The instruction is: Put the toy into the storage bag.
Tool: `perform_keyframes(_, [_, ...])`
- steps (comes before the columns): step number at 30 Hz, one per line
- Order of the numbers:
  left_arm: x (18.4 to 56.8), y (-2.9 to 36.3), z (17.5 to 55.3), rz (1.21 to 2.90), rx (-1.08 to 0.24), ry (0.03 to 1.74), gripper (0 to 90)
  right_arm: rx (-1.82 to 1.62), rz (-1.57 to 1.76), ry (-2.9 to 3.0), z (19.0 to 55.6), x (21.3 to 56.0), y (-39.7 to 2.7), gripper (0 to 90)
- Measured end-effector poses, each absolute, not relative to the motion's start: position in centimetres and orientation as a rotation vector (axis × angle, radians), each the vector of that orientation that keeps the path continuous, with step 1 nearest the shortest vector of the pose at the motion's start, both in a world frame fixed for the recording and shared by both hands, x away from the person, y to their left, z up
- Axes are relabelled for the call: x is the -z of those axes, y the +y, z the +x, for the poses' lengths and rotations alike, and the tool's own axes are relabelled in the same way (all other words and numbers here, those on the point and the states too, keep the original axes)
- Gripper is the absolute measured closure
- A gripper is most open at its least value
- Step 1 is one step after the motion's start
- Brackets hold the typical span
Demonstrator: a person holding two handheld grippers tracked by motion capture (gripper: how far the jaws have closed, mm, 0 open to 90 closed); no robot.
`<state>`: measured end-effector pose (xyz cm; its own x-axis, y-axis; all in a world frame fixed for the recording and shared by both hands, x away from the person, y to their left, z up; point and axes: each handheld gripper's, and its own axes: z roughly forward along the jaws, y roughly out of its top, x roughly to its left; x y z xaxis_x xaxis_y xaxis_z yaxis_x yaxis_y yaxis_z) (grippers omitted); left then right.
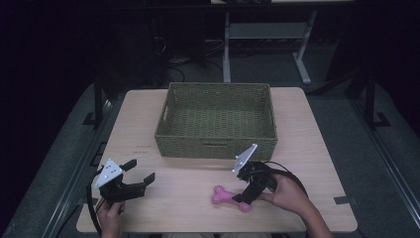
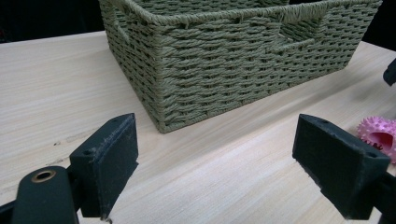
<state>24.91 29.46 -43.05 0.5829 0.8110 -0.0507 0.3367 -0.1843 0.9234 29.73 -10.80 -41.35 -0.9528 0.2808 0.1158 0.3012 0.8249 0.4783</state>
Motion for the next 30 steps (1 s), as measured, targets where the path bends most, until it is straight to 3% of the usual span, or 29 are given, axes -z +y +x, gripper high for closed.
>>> perform_keyframes(8, [43.0, 29.5, 24.9, 1.765, -0.567, 0.945, 13.8, 0.722, -0.408, -2.977, 29.4, 42.1, -9.1, 24.9])
perform_keyframes(22, [43.0, 29.5, 24.8, 1.766, -0.563, 0.943, 13.8, 0.615, -0.349, -3.010, 28.9, 43.3, -8.0, 45.2])
perform_keyframes(30, [43.0, 29.4, 24.8, 1.765, -0.560, 0.943, 13.8, 0.572, -0.318, -3.046, 28.7, 43.9, -7.4, 51.7])
